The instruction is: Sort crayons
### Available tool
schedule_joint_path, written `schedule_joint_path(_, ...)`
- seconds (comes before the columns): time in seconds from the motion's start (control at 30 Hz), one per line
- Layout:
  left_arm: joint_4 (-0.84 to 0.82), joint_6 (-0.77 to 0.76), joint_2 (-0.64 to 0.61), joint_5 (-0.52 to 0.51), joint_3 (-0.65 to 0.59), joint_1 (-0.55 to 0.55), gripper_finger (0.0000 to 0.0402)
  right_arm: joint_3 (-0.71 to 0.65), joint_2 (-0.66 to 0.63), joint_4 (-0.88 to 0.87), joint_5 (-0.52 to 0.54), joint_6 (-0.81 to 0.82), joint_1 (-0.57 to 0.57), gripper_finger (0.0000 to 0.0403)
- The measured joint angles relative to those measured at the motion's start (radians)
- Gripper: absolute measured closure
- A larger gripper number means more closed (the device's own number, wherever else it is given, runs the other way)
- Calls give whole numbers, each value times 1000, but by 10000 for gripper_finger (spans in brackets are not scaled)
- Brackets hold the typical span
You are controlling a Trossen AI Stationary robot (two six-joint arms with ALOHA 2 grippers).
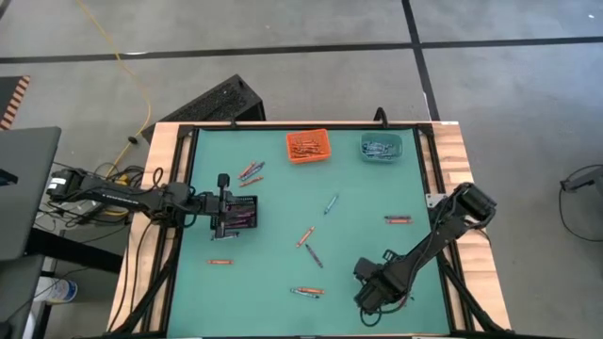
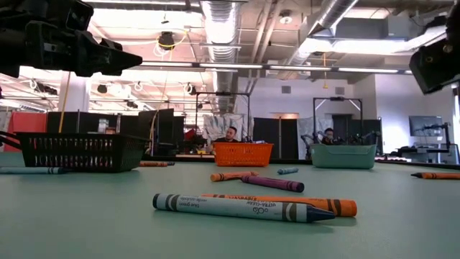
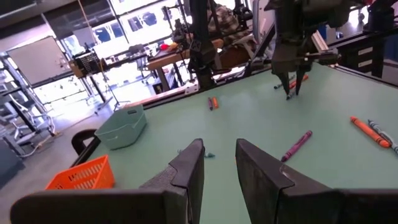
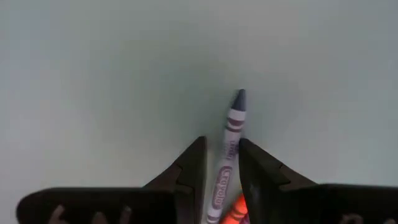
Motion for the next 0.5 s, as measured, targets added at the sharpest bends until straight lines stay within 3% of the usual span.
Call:
schedule_joint_path(0.23, 3, 4, 0, -2, 0, 0, 319, -77, -9, 91, -16, -7, -13, 309)
schedule_joint_path(0.5, 4, 5, 0, -6, 0, 0, 319, -84, -15, 91, -26, -122, -48, 394)
